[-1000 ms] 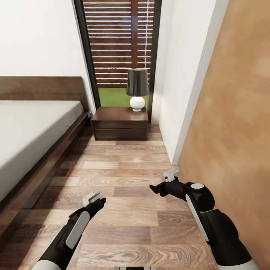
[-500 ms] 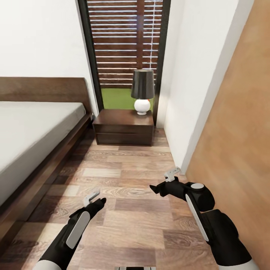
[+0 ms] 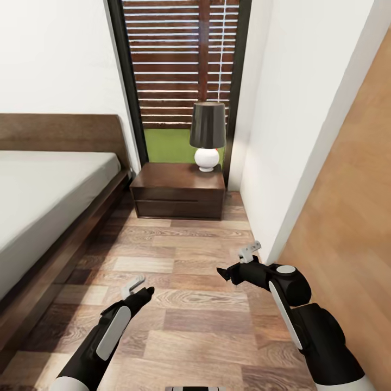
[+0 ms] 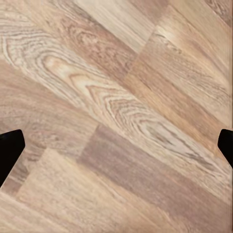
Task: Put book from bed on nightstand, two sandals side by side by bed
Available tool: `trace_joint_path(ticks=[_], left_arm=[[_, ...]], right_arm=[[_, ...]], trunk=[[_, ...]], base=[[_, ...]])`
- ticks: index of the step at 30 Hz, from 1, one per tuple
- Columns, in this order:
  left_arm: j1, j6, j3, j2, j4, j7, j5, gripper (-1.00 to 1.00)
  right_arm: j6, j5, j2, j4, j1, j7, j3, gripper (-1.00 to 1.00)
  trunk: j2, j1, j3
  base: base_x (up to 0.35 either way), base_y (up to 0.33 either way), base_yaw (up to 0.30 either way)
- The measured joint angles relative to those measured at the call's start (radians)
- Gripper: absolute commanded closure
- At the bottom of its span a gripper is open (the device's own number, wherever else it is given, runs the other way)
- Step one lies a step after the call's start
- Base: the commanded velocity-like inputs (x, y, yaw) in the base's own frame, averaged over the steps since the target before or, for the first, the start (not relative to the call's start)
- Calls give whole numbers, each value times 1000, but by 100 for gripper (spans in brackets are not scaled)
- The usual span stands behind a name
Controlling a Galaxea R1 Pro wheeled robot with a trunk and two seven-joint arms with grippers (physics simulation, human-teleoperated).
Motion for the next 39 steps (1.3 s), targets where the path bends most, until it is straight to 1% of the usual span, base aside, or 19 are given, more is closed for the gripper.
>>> trace_joint_path(ticks=[11,15,23,33,36,39], left_arm=[[0,0,0,1,-1,0,1,-100],[8,0,0,3,-17,1,2,-100],[31,0,2,5,-62,2,2,-100],[34,0,1,6,-66,2,3,-100],[34,0,-1,4,-67,0,3,-100],[35,2,-4,3,-87,-1,4,-100]], right_arm=[[-1,0,0,0,0,-1,0,-100],[0,1,0,0,0,-1,0,-100],[1,1,0,0,0,-2,-1,-100],[1,1,0,0,0,-2,-1,-100],[6,1,-5,0,0,0,-1,-100],[10,1,-7,0,1,1,-4,-100]], trunk=[[0,0,0],[0,0,0],[0,0,0],[0,0,0],[0,0,0],[0,0,0]], base=[[324,0,1],[324,0,115],[324,0,220],[324,0,255],[324,0,264],[324,0,269]])
